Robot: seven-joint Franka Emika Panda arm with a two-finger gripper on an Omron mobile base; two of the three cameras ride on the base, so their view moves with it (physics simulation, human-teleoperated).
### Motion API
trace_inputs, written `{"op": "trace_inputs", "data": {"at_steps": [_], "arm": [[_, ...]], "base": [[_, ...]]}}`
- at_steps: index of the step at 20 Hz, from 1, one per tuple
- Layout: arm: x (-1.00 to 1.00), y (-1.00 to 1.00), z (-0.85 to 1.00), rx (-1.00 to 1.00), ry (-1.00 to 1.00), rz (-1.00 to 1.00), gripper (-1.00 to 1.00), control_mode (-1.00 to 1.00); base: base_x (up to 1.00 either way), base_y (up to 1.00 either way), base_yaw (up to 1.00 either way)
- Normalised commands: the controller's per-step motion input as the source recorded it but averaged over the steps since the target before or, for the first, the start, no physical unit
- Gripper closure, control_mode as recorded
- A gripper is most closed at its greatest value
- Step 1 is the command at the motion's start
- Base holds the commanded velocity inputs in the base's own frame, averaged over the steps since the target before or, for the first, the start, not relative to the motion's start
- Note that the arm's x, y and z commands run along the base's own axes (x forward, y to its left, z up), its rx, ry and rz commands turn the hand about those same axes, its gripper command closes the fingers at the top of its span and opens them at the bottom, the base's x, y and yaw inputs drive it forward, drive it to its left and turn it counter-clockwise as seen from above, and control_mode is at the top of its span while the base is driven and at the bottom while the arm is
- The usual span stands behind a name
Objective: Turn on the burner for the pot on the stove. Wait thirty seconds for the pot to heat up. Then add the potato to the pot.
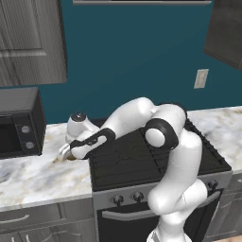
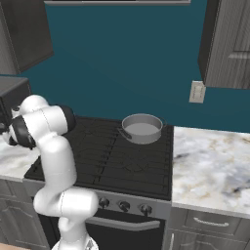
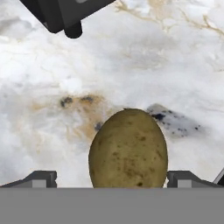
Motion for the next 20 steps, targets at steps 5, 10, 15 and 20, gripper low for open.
{"op": "trace_inputs", "data": {"at_steps": [5, 10, 15, 20], "arm": [[0.18, 0.02, -0.27, 0.00, 0.00, 0.00, -1.00, -1.00], [0.11, 0.08, -0.30, 0.00, 0.00, 0.00, -1.00, -1.00], [0.01, 0.18, -0.35, -0.01, 0.00, 0.00, 1.00, -1.00], [-0.09, 0.00, -0.28, 0.00, 0.00, 0.00, 1.00, -1.00]], "base": [[0.00, 0.00, 0.00], [0.00, 0.00, 0.00], [0.00, 0.00, 0.00], [0.00, 0.00, 0.00]]}}
